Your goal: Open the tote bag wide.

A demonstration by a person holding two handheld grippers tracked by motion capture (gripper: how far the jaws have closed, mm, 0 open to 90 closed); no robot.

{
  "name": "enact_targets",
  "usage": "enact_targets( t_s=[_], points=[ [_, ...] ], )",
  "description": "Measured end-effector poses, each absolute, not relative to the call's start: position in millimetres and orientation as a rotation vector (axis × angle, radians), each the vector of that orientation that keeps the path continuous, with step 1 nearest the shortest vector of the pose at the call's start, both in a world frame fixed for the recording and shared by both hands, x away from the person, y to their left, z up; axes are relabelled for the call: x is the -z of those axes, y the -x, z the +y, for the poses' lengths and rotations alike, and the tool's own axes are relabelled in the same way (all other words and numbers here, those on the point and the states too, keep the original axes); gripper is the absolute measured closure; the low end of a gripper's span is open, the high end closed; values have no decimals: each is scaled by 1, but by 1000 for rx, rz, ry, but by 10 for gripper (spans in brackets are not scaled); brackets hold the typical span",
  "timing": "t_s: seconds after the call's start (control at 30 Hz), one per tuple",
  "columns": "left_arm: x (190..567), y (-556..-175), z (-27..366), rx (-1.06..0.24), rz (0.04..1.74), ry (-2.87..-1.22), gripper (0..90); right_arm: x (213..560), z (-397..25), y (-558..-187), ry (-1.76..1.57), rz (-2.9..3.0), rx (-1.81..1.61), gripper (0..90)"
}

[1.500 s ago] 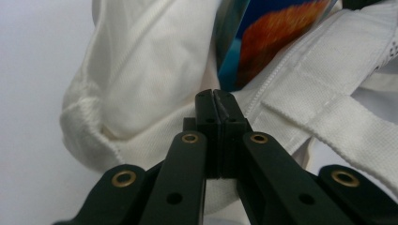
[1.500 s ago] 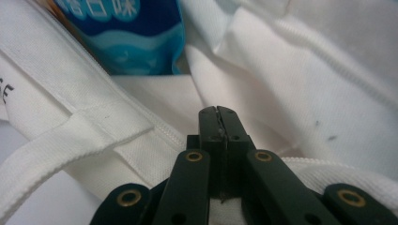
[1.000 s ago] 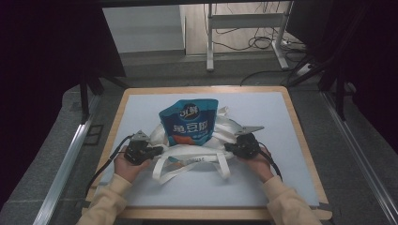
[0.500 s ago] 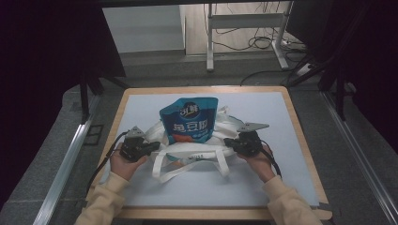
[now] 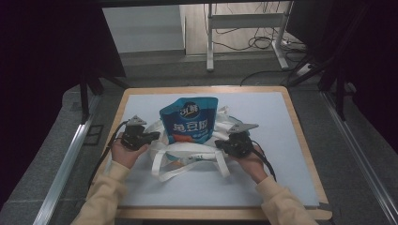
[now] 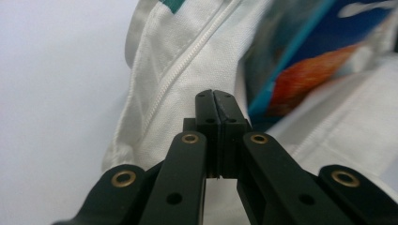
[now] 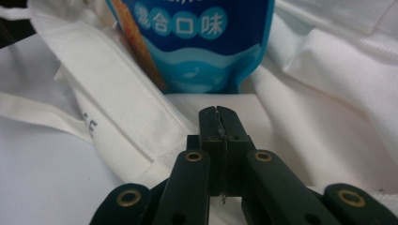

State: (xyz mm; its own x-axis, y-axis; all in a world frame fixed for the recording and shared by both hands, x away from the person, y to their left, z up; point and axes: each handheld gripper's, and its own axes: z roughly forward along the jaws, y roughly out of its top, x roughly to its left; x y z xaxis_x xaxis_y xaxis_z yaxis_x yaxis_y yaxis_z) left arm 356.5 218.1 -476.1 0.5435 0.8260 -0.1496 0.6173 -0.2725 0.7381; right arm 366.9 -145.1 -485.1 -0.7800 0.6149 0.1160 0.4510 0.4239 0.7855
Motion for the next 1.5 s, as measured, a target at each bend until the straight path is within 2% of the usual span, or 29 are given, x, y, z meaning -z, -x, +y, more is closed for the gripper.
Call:
enact_targets(
  t_s=[0.43, 0.7, 1.03, 1.3, 1.5],
  points=[
    [484, -393, 215, -350, 1269, -2023, 900, 502, -147, -352, -914, 2554, -1248, 890],
    [483, -402, 211, -331, 1269, -2017, 900, 509, -147, -346, -893, 2577, -1230, 890],
    [465, -371, 217, -202, 1075, -2029, 900, 511, -148, -348, -912, 2580, -1230, 890],
    [477, -398, 195, -255, 1152, -2115, 900, 512, -148, -346, -923, 2576, -1239, 890],
    [481, -412, 190, -284, 1198, -2117, 900, 513, -148, -345, -899, 2590, -1244, 890]
  ],
)
